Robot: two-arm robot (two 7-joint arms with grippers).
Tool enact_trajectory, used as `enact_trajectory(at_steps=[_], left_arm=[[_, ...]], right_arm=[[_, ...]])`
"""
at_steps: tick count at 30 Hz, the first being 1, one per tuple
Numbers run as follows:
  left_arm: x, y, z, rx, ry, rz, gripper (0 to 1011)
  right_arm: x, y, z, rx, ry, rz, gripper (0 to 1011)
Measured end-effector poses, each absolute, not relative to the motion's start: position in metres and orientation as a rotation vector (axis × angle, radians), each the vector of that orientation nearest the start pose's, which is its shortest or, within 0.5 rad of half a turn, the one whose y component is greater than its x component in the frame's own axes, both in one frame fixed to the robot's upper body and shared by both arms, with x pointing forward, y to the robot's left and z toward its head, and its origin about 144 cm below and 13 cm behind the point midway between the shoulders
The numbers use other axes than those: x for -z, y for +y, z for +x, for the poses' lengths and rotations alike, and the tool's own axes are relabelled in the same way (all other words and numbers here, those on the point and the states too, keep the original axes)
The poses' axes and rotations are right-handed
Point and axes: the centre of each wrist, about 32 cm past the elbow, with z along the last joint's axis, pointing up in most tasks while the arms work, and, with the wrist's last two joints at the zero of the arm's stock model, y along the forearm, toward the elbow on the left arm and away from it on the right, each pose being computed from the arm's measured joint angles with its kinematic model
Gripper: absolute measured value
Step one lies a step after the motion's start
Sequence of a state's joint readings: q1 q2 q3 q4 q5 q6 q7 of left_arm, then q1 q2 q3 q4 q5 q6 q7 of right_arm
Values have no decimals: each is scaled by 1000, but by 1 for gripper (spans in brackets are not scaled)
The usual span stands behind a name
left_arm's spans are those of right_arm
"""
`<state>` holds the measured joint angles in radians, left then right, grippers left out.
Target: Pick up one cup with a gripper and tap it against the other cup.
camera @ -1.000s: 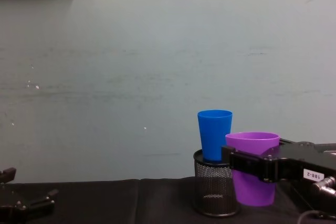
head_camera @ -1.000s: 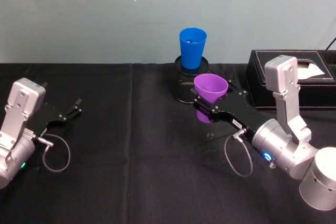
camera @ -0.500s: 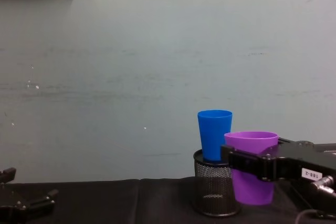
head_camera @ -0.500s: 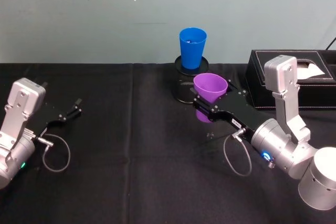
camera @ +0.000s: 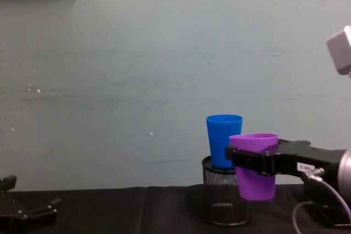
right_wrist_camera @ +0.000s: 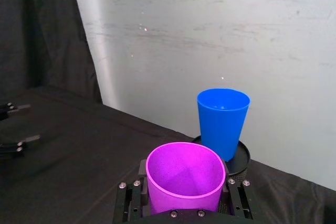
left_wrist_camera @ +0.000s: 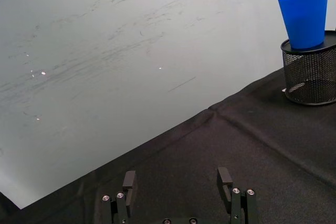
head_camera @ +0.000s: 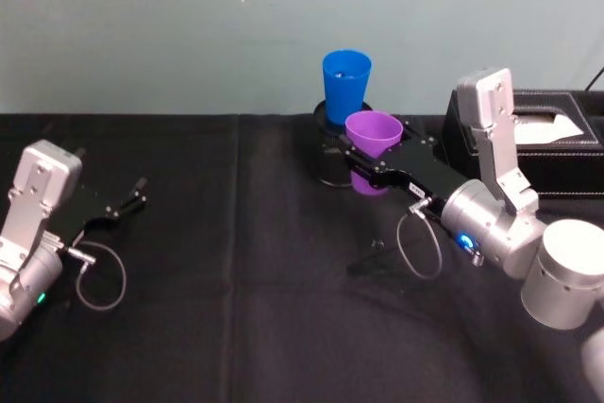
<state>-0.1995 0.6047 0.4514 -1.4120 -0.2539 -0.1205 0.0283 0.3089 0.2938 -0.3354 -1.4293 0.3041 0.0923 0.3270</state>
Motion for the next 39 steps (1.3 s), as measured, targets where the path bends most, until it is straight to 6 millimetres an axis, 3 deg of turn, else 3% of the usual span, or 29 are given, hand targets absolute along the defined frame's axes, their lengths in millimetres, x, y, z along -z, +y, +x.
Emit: enact_trajectory(at_steps=[13,39], left_arm=[[-1140,310,489,-1248,-285,304,1000],[-1140,310,489,-1248,-285,305,1000]], right_arm=[[-1193,-218,565,980,10,-61,734],[-1198,-209,596,988,5,-70,735]])
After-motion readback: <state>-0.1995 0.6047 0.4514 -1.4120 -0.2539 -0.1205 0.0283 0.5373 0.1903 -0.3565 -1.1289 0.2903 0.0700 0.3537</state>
